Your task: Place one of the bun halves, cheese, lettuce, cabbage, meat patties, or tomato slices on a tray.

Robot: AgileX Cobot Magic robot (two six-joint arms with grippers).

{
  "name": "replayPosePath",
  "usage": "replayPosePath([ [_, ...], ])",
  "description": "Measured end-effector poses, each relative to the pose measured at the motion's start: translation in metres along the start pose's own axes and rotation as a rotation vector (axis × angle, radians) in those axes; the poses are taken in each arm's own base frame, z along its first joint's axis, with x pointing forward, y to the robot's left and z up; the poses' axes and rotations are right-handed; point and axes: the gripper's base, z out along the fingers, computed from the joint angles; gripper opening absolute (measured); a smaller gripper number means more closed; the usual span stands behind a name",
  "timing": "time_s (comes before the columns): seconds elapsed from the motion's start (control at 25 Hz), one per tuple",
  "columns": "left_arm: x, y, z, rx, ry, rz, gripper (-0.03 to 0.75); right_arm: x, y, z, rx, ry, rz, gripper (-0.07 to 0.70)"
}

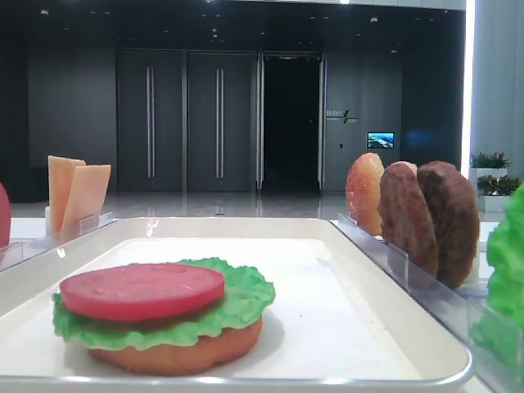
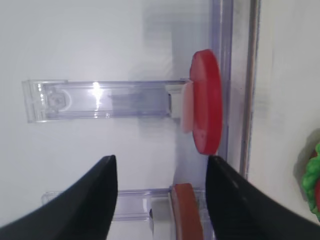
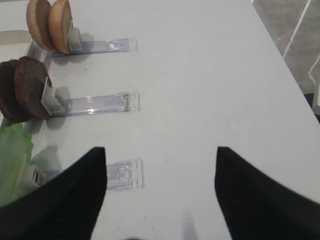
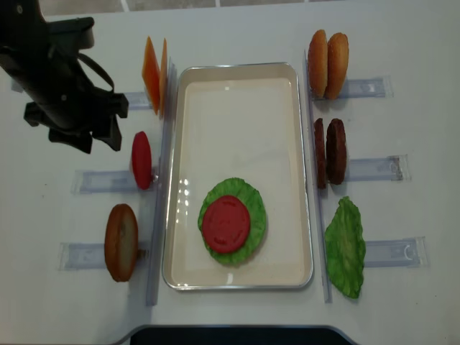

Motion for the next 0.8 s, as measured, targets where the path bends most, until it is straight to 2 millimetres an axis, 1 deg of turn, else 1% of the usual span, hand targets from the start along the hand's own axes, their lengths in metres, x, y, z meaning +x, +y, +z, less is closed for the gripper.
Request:
replayPosePath([
  [0.36,0.0,0.033,0.0,-0.083,0.04,-0.061,0.433,0.0,0.0,0.0,0.0,0.0,0.0,0.47],
  [0.48,0.0,0.04,-0.001,-0.097,0.046,-0.08,0.433,0.0,0.0,0.0,0.0,0.0,0.0,0.47],
  [0.6,0.001,0.045,-0.001,-0.123,0.057,-0.076,0.433,0.0,0.0,0.0,0.0,0.0,0.0,0.47],
  [0.8,0.005,0.046,-0.006,-0.134,0.049,-0.07,0.433,0.0,0.0,0.0,0.0,0.0,0.0,0.47],
])
